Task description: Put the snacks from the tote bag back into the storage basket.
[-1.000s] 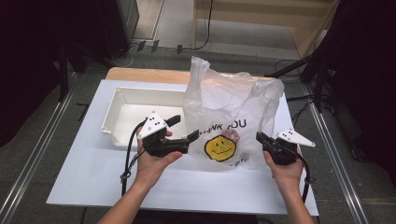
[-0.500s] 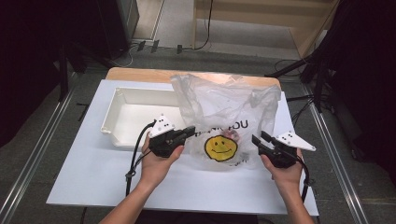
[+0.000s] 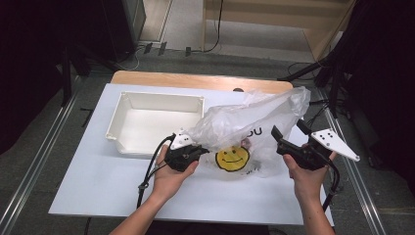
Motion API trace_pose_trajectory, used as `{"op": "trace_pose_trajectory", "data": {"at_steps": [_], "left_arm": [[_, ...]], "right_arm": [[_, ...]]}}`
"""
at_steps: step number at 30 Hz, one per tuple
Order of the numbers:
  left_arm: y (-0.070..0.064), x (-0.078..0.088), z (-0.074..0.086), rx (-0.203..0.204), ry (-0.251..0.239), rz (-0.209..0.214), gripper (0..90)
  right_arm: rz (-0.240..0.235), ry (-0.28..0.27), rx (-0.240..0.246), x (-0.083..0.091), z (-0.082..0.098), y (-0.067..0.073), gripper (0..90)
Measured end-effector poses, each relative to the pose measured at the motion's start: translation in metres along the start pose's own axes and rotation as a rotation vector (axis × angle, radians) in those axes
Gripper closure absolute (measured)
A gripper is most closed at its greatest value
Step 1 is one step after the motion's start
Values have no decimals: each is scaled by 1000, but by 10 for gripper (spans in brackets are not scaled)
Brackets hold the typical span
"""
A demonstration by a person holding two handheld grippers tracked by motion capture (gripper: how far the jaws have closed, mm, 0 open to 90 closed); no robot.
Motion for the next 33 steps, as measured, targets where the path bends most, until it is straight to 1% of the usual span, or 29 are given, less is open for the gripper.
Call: {"op": "trace_pose_trajectory", "data": {"at_steps": [2,3,4,5,6,7,8,9,10,11,12,13,14,15,16,17,18,20,21,23,24,25,27,28,29,30,31,32,33], "left_arm": [[-2,-1,1,-3,4,6,900],[-3,-1,2,-10,9,12,900],[-4,-1,2,-9,7,15,900],[-3,0,3,-31,19,17,900],[-4,-1,3,-30,21,20,900],[-4,-1,4,-30,23,22,900],[-5,-1,4,-29,25,25,900],[-4,-1,5,-27,29,28,900],[-4,-1,5,-25,30,27,900],[-4,-1,5,-25,30,27,900],[-3,-1,4,-21,28,31,900],[-3,-1,4,-21,28,31,891],[-3,0,3,-17,24,33,891],[-2,0,2,-17,23,32,853],[-2,2,-1,-1,20,29,748],[-2,2,-1,-1,20,29,684],[-1,3,-4,8,14,28,684],[-3,5,-7,19,4,38,578],[-4,7,-9,19,-2,42,578],[-5,9,-14,27,-14,39,491],[-6,10,-16,32,-21,37,422],[-5,11,-18,35,-24,34,422],[-4,14,-25,46,-44,20,356],[-4,16,-28,51,-55,9,298],[-3,18,-31,57,-68,-3,298],[-2,22,-37,65,-92,-16,246],[-2,22,-37,65,-92,-16,227],[-3,27,-43,71,-121,-22,227],[-3,28,-45,71,-130,-21,214]], "right_arm": [[-5,3,-4,-2,0,-1,148],[-14,25,-14,-6,4,-3,175],[-11,46,-13,-11,10,-6,216],[-9,61,-22,-14,15,-9,279],[-18,88,-37,-20,25,-13,367],[-47,123,-67,-25,36,-16,497],[-74,147,-90,-29,44,-19,579],[-114,201,-134,-36,59,-23,715],[-112,229,-146,-38,67,-26,761],[-112,229,-146,-38,67,-26,761],[-93,276,-148,-42,81,-31,844],[-93,276,-148,-42,81,-31,844],[-88,295,-143,-43,86,-31,865],[-86,319,-136,-44,92,-31,890],[-89,351,-109,-46,99,-30,900],[-89,351,-109,-46,99,-30,900],[-88,360,-104,-46,101,-29,900],[-86,398,-67,-47,110,-25,900],[-86,398,-67,-47,110,-25,900],[-92,418,-59,-48,114,-24,900],[-94,438,-46,-48,118,-23,900],[-94,438,-46,-48,118,-23,900],[-95,453,-31,-48,122,-21,900],[-105,465,-19,-46,125,-19,900],[-105,465,-19,-46,125,-19,900],[-106,476,-9,-45,127,-17,900],[-106,476,-9,-45,127,-17,900],[-110,481,-3,-45,128,-17,900],[-115,486,3,-43,130,-16,900]]}}
Point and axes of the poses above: each handheld gripper's, and its own axes: x roughly backward along the jaws, z roughly out of its underside, y roughly to its left, the point moved 8 cm from there along -x, roughly forward along the jaws, and after that the axes turned 8 degrees about -z, right-handed, at the moved point
